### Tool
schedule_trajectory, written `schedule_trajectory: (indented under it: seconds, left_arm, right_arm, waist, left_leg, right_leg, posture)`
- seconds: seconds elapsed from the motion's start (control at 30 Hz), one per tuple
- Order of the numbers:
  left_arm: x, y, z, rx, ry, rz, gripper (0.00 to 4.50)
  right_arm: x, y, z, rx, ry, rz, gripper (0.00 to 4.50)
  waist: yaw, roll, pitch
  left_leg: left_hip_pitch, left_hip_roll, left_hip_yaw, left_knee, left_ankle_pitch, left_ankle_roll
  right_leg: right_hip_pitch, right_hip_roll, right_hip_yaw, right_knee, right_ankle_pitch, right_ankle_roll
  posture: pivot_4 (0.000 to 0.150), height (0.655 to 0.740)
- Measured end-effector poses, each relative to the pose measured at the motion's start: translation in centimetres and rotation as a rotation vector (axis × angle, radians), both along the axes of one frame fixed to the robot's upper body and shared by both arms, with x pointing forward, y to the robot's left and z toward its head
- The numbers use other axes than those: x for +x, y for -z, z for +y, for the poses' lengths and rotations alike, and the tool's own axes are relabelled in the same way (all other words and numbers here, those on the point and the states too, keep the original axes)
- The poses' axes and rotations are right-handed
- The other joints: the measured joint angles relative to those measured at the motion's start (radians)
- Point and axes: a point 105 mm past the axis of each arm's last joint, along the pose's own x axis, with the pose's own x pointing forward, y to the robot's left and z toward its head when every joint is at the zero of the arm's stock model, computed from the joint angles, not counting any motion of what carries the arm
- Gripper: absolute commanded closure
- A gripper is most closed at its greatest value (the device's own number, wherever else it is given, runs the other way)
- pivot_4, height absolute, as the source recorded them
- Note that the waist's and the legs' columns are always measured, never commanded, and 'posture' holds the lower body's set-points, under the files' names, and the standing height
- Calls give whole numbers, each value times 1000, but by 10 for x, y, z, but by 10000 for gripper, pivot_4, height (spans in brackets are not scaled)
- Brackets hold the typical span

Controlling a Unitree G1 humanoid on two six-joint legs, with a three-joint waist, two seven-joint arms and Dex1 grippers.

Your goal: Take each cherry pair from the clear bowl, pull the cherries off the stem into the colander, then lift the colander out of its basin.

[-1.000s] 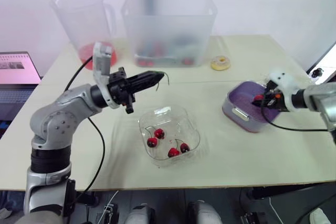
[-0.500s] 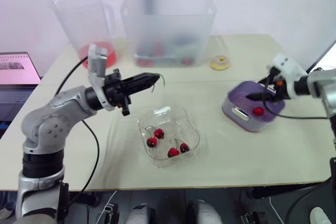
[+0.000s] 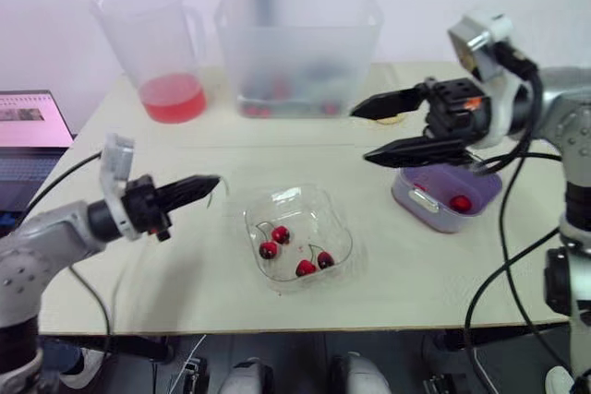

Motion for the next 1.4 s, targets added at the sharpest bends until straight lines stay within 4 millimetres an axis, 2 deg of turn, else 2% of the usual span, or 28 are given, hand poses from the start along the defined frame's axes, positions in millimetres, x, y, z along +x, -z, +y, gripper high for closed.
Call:
schedule_trajectory:
  seconds: [0.1, 0.2, 0.3, 0.4, 0.53, 0.6, 0.63, 0.67, 0.87, 0.9, 1.03, 1.13, 1.2, 1.3, 1.4]
  left_arm:
    - [-5, 27, 19, 28, -119, 106, 45000]
    - [-6, 43, 30, -1, -201, 162, 45000]
    - [1, 75, 39, -40, -306, 280, 45000]
    - [7, 101, 50, -97, -412, 397, 45000]
    - [7, 119, 63, -73, -485, 467, 45000]
    - [8, 123, 68, -79, -501, 483, 39192]
    - [8, 122, 68, -84, -500, 476, 36752]
    - [10, 120, 69, -93, -502, 466, 32344]
    - [18, 104, 96, -115, -591, 394, 1848]
    - [19, 102, 102, -119, -607, 384, 382]
    - [25, 87, 132, -136, -713, 323, 382]
    - [33, 63, 135, -141, -712, 230, 382]
    - [39, 42, 123, -88, -642, 133, 382]
    - [43, 4, 83, 18, -441, -45, 382]
    - [36, -12, 47, 94, -245, -135, 382]
  right_arm:
    - [9, 10, 12, -25, 18, -12, 321]
    - [25, 19, 22, -50, 61, -40, 321]
    - [38, 29, 32, -73, 87, -58, 321]
    - [40, 31, 38, -70, 86, -76, 321]
    - [42, 29, 37, -65, 110, -87, 321]
    - [42, 28, 36, -57, 122, -84, 0]
    - [42, 27, 35, -51, 127, -81, 0]
    - [43, 26, 35, -46, 132, -81, 0]
    - [42, 26, 33, -34, 151, -72, 0]
    - [42, 26, 32, -35, 154, -68, 0]
    - [43, 30, 28, -43, 169, -54, 0]
    - [43, 29, 24, -54, 178, -56, 0]
    - [42, 29, 17, -79, 193, -61, 0]
    - [39, 33, 11, -150, 193, -82, 0]
    - [33, 46, 14, -223, 158, -79, 0]
  waist:
    - [-2, 0, 0]
    - [-3, 0, 0]
    - [-2, 0, 0]
    - [-2, -2, 0]
    - [-4, -2, -1]
    - [-5, -2, -1]
    - [-4, -2, -1]
    - [-4, -2, -1]
    - [-7, -2, -1]
    - [-7, -2, -1]
    - [-6, -2, -1]
    - [0, -2, -1]
    - [5, -3, -1]
    - [8, -3, -1]
    - [-3, -2, 0]
  left_leg:
    - [0, 0, 0, 0, 0, 0]
    - [0, -1, 1, 0, 0, 0]
    - [-1, -1, 0, 0, 0, 0]
    - [-1, -1, 0, 0, 0, 0]
    - [-1, -1, 0, 0, 0, 0]
    - [-1, -1, 0, 0, 0, 0]
    - [-1, -1, 0, 0, 0, 0]
    - [-1, -1, 0, 0, 0, 0]
    - [-1, 0, 1, -1, 0, 0]
    - [-1, 0, 1, -1, 0, 0]
    - [-1, 0, 1, -1, 0, 0]
    - [-2, -1, 1, -1, 0, 0]
    - [-2, -1, 1, -1, 0, 0]
    - [-2, -2, 2, -1, 0, 0]
    - [-1, -1, 2, -2, 0, 0]
  right_leg:
    - [-1, -1, 0, 1, 0, 0]
    - [-1, -1, 0, 1, 0, 0]
    - [-2, 1, 0, 2, 0, 0]
    - [-2, 1, 0, 2, 0, 0]
    - [-2, 1, 0, 2, 0, 0]
    - [-2, 0, 0, 2, 0, 0]
    - [-2, 0, 0, 2, 0, 0]
    - [-2, 0, 0, 2, 0, 0]
    - [-3, -1, 0, 2, 0, 0]
    - [-3, -1, 0, 2, 0, 0]
    - [-4, -1, 0, 2, 0, 0]
    - [-4, -2, 0, 2, 0, 0]
    - [-4, -2, 0, 2, 0, 0]
    - [-4, -2, 0, 2, 0, 0]
    - [-4, -1, 0, 2, 0, 0]
  posture:
    - [1500, 6886]
    - [1500, 6886]
    - [1500, 6886]
    - [1500, 6886]
    - [1500, 6886]
    - [1500, 6886]
    - [1500, 6886]
    - [1500, 6886]
    - [1500, 6886]
    - [1500, 6886]
    - [1500, 6886]
    - [1500, 6886]
    - [1500, 6886]
    - [1500, 6886]
    - [1500, 6886]
